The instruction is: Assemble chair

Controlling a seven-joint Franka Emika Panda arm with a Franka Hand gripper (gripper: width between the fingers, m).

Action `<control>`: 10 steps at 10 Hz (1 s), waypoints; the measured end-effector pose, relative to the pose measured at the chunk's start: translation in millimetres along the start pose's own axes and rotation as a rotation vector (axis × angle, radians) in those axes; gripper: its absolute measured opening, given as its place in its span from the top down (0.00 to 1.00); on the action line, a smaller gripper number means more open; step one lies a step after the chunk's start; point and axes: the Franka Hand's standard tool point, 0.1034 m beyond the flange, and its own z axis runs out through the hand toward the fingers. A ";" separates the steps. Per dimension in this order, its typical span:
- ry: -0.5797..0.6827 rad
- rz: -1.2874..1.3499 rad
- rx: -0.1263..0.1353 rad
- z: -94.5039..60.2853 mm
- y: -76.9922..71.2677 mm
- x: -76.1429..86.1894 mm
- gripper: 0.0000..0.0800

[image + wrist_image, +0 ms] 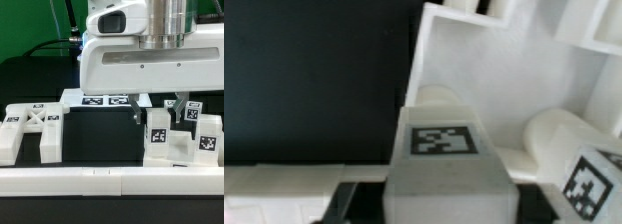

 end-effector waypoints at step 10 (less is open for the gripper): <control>-0.012 0.876 0.033 2.4 -0.4 1.2 0.64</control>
Offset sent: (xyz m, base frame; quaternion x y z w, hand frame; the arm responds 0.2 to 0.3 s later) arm -0.0016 -0.0001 -0.0036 0.0286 -0.0118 0.2818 0.9590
